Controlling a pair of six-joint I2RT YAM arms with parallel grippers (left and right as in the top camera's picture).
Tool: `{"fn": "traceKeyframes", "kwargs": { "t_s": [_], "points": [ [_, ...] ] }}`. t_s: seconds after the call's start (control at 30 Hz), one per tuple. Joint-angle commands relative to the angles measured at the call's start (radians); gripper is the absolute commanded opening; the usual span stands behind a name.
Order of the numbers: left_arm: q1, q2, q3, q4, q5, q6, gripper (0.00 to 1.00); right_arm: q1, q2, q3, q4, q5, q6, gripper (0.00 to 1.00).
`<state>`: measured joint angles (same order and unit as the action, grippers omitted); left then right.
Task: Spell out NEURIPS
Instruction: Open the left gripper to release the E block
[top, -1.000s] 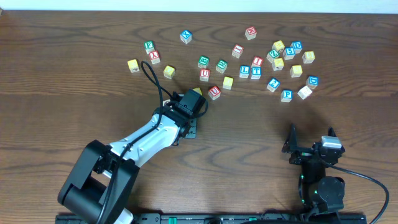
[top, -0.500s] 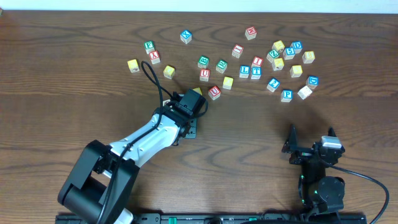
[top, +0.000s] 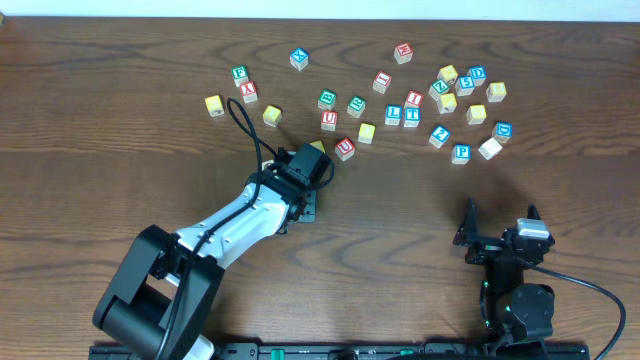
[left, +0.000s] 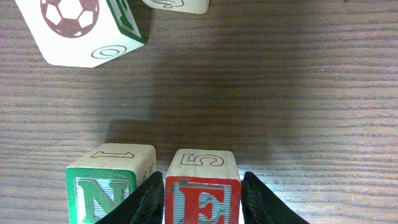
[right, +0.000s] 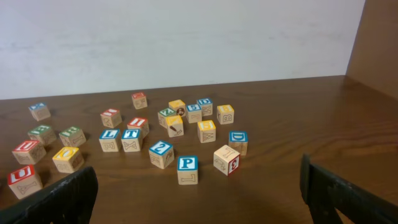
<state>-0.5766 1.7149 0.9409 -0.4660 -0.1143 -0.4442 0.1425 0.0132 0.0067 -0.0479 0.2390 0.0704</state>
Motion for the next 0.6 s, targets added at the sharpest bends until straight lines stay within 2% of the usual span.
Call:
{"fn": "traceKeyframes", "kwargs": {
  "t_s": [0.0,0.57],
  "points": [
    [0.005,0.007,-0.001,0.000,-0.006,0.002,0.39,0.001,0.002,-0.001,-0.005,0.002,-0.008,0.99],
    [0.005,-0.119,0.000,-0.004,-0.006,0.003,0.40,0.001,0.002,-0.001,-0.005,0.002,-0.008,0.99]
  ]
}}
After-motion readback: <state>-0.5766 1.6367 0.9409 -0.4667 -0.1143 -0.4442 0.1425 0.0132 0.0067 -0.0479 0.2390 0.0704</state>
